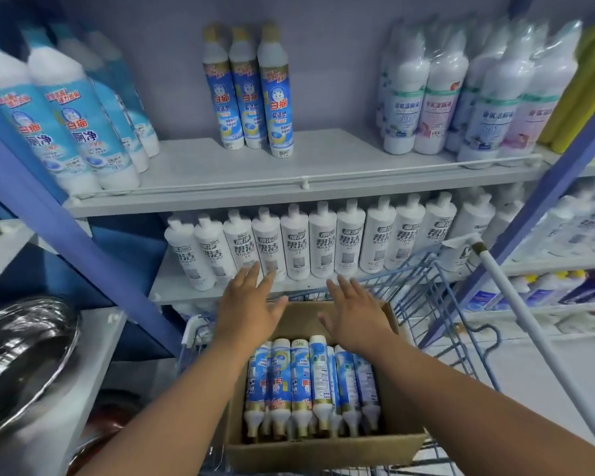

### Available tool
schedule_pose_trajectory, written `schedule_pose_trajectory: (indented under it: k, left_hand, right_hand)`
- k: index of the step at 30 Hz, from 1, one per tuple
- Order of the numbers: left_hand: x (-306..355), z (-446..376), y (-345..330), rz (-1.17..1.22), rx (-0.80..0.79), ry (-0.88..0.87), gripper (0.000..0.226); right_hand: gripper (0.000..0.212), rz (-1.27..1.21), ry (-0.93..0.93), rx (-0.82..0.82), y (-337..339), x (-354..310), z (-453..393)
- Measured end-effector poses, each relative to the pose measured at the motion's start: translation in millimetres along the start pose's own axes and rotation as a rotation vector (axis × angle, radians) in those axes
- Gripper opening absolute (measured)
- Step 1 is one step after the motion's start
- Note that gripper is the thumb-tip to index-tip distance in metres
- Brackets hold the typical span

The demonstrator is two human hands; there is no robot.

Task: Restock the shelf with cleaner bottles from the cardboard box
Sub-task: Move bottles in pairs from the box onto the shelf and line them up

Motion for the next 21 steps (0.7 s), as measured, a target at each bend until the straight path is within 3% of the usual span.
schedule_pose_trajectory:
  k: [5, 13, 21]
  left_hand:
    - [4.5, 17.8, -65.1, 0.029, -0.227, -0.031, 0.068]
    - [9.8, 39.5, -164.4, 0.107, -0.433, -0.057, 0.069]
    - [21.8, 70.9, -253.5, 0.11, -0.63, 0.085, 0.076]
  right_hand:
    - [0.077, -0.05, -0.099, -0.059, -51.3, 23.8, 9.1]
    - [0.077, -0.12, -0.327, -0.177, -119.9, 59.4, 18.4]
    - [0.076, -0.179, -0.441, -0.352, -198.8, 98.3, 24.2]
Point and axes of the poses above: each hand's wrist, its own z-axis away from the middle knuckle, its own y-axis out of the back of the hand, x = y × z, the point moved 9 cm from there along -z, towards the middle knuckle, and after that the axes turned 15 degrees about -z, right-handed, at the moved point
